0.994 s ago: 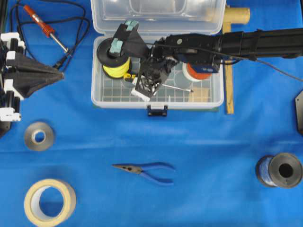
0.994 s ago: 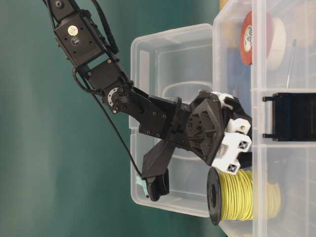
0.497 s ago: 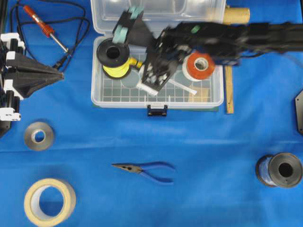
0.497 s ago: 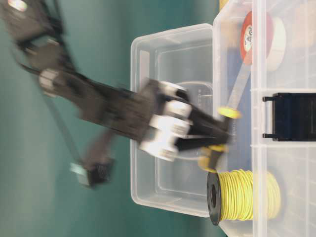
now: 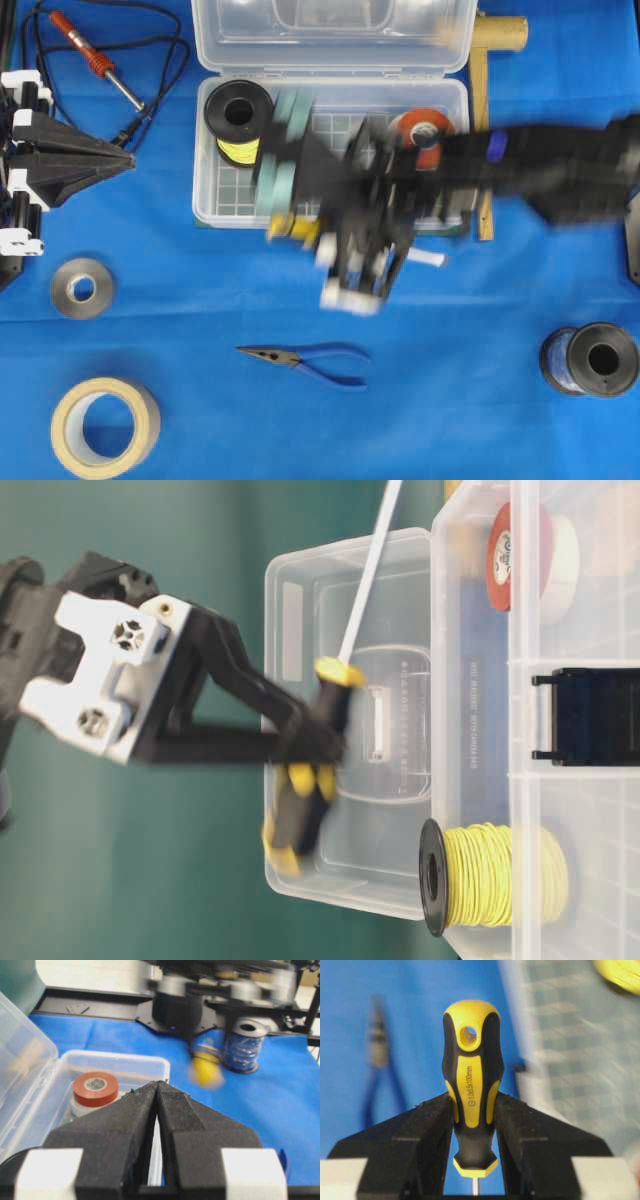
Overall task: Pick the screwdriver from the toolbox among several items.
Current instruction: 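Lift the screwdriver out of the toolbox toward the table front, then lower the screwdriver onto the table above the blue pliers and release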
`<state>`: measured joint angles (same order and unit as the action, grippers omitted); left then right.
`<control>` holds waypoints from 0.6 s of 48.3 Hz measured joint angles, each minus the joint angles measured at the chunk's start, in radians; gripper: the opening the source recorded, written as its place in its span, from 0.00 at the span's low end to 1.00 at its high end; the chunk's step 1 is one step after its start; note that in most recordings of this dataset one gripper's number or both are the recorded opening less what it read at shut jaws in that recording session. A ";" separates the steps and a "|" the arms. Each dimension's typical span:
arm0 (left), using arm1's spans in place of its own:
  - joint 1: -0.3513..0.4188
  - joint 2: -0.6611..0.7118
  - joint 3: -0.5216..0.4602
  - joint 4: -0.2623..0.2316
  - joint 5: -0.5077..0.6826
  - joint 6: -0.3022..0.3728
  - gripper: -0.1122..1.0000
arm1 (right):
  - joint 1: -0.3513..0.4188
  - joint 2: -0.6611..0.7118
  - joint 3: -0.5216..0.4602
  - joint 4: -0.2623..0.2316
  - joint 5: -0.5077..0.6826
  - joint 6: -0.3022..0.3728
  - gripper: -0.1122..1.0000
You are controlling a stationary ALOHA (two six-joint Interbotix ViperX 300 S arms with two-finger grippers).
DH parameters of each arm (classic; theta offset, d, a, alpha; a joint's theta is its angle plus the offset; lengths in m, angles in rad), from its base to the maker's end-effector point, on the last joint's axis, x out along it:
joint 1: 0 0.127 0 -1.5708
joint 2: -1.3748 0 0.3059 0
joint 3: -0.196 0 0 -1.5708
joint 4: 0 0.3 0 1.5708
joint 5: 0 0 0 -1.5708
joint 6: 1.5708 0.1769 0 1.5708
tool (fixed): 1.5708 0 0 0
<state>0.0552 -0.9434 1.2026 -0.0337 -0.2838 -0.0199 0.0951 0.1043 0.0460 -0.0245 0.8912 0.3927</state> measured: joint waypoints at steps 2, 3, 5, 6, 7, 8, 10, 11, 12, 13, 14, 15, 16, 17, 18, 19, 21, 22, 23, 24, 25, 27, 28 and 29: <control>0.000 0.000 0.000 0.000 0.000 0.000 0.10 | 0.029 0.025 -0.014 -0.008 -0.018 0.006 0.33; 0.000 0.000 0.000 0.002 0.000 0.000 0.10 | 0.044 0.041 -0.023 -0.014 -0.028 0.011 0.33; 0.000 0.000 0.002 0.000 0.000 0.000 0.10 | 0.061 0.074 -0.040 -0.021 -0.038 0.025 0.33; 0.000 0.000 0.002 0.000 0.000 0.000 0.10 | 0.071 0.089 -0.048 -0.029 -0.043 0.029 0.33; 0.000 0.000 0.002 0.002 0.000 0.000 0.10 | 0.075 0.104 -0.055 -0.032 -0.046 0.032 0.33; 0.000 -0.002 0.002 0.000 0.000 0.000 0.10 | 0.080 0.120 -0.061 -0.037 -0.048 0.035 0.33; 0.000 0.000 0.002 0.002 0.000 0.000 0.10 | 0.086 0.155 -0.074 -0.040 -0.049 0.037 0.33; 0.000 -0.002 0.002 0.000 0.000 0.000 0.10 | 0.087 0.173 -0.080 -0.040 -0.051 0.037 0.33; 0.000 -0.002 0.002 0.000 0.000 0.000 0.10 | 0.089 0.193 -0.087 -0.041 -0.051 0.035 0.33; 0.000 0.000 0.002 0.000 0.000 0.000 0.10 | 0.089 0.213 -0.092 -0.043 -0.054 0.034 0.32; 0.000 -0.002 0.002 0.000 0.000 0.000 0.10 | 0.089 0.236 -0.100 -0.043 -0.055 0.034 0.33; 0.000 -0.002 0.002 0.000 0.000 0.000 0.10 | 0.089 0.255 -0.103 -0.043 -0.055 0.034 0.33; 0.000 -0.002 0.002 0.000 0.000 0.000 0.10 | 0.089 0.276 -0.104 -0.043 -0.057 0.035 0.32; 0.000 0.000 0.002 0.000 0.000 0.000 0.10 | 0.089 0.293 -0.104 -0.043 -0.058 0.032 0.33; 0.000 -0.002 0.002 0.000 0.000 0.000 0.10 | 0.089 0.311 -0.104 -0.043 -0.060 0.032 0.32; 0.000 -0.002 0.002 0.000 0.000 0.000 0.10 | 0.089 0.325 -0.104 -0.043 -0.061 0.032 0.32; 0.000 -0.002 0.002 0.000 0.000 0.000 0.10 | 0.089 0.348 -0.104 -0.044 -0.067 0.032 0.33; 0.000 -0.002 0.002 0.000 0.000 0.000 0.10 | 0.089 0.359 -0.104 -0.043 -0.071 0.034 0.33; 0.000 -0.002 0.002 0.000 0.000 0.000 0.10 | 0.089 0.367 -0.104 -0.043 -0.075 0.035 0.33; 0.000 -0.002 0.002 0.000 -0.002 0.000 0.10 | 0.089 0.374 -0.106 -0.043 -0.083 0.038 0.33; 0.000 -0.002 0.002 0.000 0.000 0.000 0.10 | 0.089 0.382 -0.106 -0.043 -0.092 0.040 0.33; 0.000 -0.002 0.002 0.000 0.000 0.000 0.10 | 0.089 0.394 -0.106 -0.043 -0.106 0.040 0.33; 0.000 -0.002 0.002 0.000 0.000 0.000 0.10 | 0.089 0.400 -0.106 -0.043 -0.114 0.043 0.33; 0.000 -0.002 0.003 0.000 0.000 0.000 0.10 | 0.089 0.403 -0.106 -0.043 -0.120 0.043 0.33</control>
<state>0.0552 -0.9449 1.2057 -0.0337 -0.2838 -0.0199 0.1841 0.5077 -0.0598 -0.0675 0.7716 0.4357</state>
